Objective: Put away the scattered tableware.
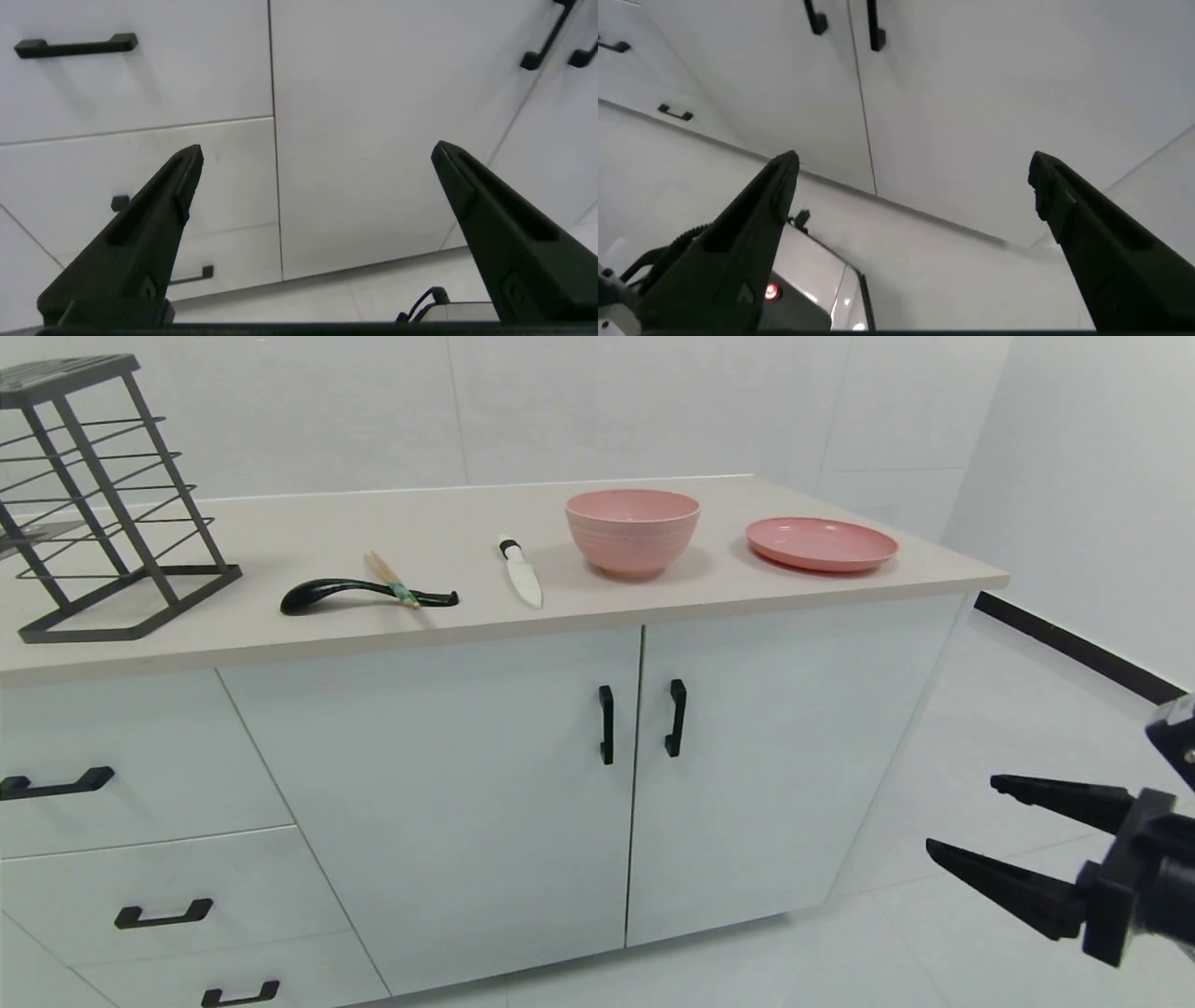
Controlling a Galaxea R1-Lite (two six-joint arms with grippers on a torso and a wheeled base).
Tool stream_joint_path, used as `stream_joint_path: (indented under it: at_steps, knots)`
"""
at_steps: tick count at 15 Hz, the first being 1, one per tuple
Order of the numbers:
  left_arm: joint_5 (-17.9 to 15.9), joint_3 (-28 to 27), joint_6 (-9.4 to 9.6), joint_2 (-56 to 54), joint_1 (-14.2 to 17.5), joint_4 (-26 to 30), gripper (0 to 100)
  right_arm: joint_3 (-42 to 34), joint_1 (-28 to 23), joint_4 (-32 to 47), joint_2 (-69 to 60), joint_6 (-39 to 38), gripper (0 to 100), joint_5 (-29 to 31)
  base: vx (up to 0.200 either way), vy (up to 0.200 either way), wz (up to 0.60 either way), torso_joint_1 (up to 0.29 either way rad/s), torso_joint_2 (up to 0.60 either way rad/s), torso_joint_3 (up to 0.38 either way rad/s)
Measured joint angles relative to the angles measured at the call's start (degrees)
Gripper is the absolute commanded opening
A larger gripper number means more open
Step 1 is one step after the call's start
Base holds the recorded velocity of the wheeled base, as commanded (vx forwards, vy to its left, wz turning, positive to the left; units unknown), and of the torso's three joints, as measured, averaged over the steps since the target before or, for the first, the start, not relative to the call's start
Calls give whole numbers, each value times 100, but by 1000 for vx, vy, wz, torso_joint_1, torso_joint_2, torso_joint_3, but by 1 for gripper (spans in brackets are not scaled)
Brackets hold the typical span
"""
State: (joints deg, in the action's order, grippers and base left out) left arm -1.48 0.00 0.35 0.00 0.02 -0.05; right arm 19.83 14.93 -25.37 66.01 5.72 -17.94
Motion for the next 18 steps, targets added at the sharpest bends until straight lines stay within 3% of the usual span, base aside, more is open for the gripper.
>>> stream_joint_path:
  at_steps: [8, 14, 18]
  knots:
    - [2, 0, -2, 0, 0, 2, 100, 770, 345, -354, 1237, 5, 100, -257, 0, 0, 0, 0, 0, 0]
    - [-2, 0, 2, 0, 9, -2, 100, 1848, 1029, -753, 2645, 13, 100, -378, 0, 0, 0, 0, 0, 0]
    - [-9, 0, 11, 0, 7, -2, 100, 1864, 1232, -1640, 3360, 123, 100, -364, 0, 0, 0, 0, 0, 0]
